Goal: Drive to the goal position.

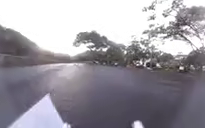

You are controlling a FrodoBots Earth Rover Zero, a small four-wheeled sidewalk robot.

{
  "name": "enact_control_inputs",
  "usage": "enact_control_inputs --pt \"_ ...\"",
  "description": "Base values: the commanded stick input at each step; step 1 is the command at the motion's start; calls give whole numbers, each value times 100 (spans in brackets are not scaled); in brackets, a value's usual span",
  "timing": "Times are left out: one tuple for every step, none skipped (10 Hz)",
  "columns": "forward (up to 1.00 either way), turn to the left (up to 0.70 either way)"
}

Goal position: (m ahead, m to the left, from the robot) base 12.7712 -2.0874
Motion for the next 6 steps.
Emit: enact_control_inputs --pt "0 0" --pt "0 0" --pt "0 0" --pt "0 0" --pt "0 0" --pt "33 0"
